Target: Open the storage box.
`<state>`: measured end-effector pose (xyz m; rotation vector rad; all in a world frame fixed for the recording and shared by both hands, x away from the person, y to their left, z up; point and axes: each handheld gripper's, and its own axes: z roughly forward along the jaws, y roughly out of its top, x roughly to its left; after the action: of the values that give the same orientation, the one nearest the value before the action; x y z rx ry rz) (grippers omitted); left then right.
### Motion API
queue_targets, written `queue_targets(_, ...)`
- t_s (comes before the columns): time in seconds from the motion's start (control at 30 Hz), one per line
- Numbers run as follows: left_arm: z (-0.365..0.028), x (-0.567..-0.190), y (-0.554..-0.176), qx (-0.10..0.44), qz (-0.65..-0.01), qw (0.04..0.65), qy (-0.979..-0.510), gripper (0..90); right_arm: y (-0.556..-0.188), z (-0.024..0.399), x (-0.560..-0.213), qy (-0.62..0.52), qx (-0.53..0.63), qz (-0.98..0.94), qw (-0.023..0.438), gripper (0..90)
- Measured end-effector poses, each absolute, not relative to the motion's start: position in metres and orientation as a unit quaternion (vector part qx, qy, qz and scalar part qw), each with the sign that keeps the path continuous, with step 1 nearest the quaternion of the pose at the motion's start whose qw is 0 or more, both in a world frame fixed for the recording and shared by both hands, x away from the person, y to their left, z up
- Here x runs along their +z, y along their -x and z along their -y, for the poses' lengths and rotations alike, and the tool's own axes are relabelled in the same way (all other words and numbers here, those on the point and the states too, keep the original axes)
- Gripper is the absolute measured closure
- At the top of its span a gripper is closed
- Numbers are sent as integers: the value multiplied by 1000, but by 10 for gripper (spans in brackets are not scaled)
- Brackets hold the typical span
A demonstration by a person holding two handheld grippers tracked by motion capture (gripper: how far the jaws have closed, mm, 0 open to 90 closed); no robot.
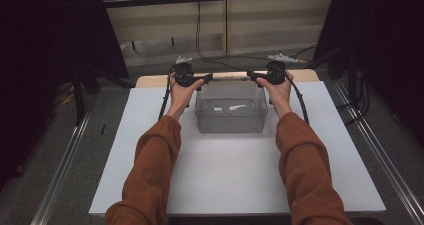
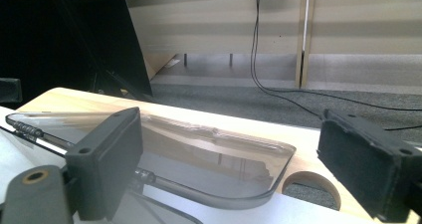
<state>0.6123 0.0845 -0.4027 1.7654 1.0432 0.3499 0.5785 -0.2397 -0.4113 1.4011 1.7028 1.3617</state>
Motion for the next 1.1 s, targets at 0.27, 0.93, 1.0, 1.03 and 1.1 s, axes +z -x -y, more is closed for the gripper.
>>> queue_targets(0.27,-86,-401,-605,156,-422,513,-732,58,-573,240,-410,-512,509,-632,280,45)
queue_targets(0.93,-91,-398,-575,193,-371,544,-727,42,-546,236,-400,-471,517,-637,325,33)
queue_targets(1.0,-90,-398,-572,195,-370,541,-729,45,-544,236,-400,-470,517,-636,328,31)
queue_targets(1.03,-90,-398,-570,198,-367,542,-730,46,-543,237,-399,-468,516,-637,330,30)
queue_targets(1.1,-91,-397,-566,200,-366,545,-728,46,-540,237,-398,-467,518,-634,333,30)
